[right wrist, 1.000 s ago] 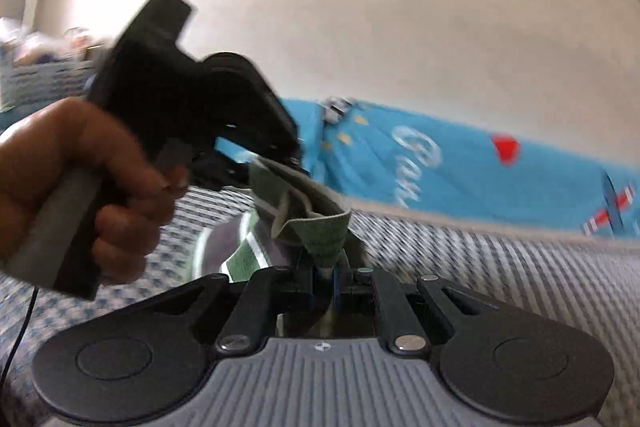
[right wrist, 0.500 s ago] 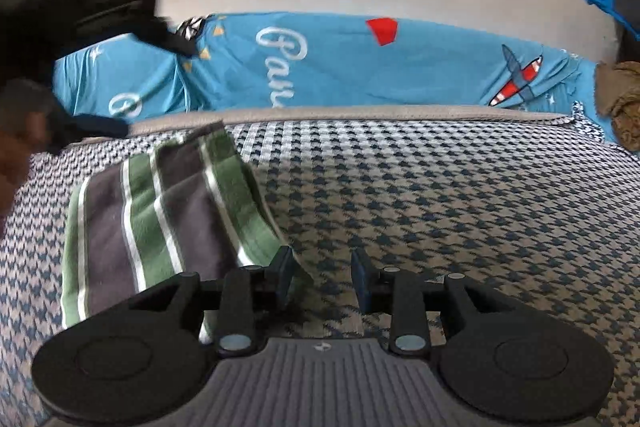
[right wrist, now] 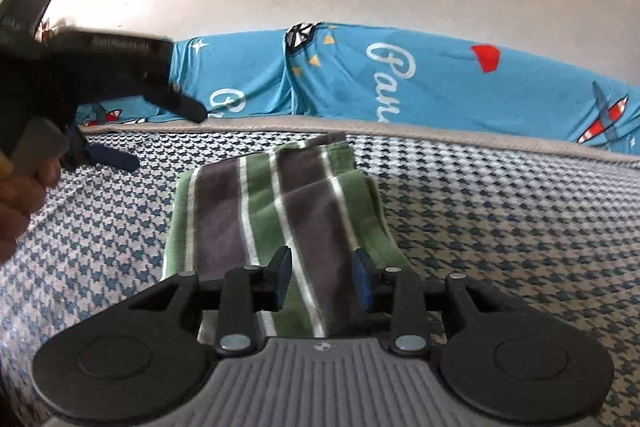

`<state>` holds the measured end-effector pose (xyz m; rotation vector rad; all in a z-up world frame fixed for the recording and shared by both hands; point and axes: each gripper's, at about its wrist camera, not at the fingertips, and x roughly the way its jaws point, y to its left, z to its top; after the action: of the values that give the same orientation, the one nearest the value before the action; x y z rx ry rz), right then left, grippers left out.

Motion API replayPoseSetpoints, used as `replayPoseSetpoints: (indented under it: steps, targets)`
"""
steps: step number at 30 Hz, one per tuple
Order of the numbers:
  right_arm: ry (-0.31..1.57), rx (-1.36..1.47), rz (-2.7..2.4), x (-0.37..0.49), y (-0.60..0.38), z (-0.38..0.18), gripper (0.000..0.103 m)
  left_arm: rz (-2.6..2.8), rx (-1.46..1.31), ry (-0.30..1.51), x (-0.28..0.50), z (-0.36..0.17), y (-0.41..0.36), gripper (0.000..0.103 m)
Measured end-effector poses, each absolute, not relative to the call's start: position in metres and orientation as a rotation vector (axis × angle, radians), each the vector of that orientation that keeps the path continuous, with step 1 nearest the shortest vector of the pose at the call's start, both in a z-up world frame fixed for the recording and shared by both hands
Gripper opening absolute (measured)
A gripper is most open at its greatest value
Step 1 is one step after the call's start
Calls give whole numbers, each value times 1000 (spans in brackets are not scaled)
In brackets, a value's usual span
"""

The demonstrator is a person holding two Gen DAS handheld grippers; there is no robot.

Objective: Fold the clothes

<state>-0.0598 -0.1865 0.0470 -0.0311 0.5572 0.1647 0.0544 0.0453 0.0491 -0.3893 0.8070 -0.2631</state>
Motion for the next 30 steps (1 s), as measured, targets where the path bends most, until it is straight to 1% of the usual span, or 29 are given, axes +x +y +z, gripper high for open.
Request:
replayPoseSetpoints:
  steps: [4,6,9,14,18,23,30]
  targets:
    - [602,39,209,-39,-195,50,32,-223,-329,843,58,40,41,98]
    - [612,98,253,-29,-203,52,32,-218,-299,849,59,37,36,101]
    - [611,154,302,-14,-212,57,32,-205,-247,854,59,33,28,102]
    - [589,147,367,9,-214,60,32,-188,-199,867,65,24,21,103]
    - [612,107,353,32,-208,51,32,-135,-198,904,76,11,21,103]
    - [696,69,307,60,-207,27,32,-103,-205,933,91,-4,24,103]
    - [636,16,306,58,-200,32,32,-81,-141,924,95,-9,18,103]
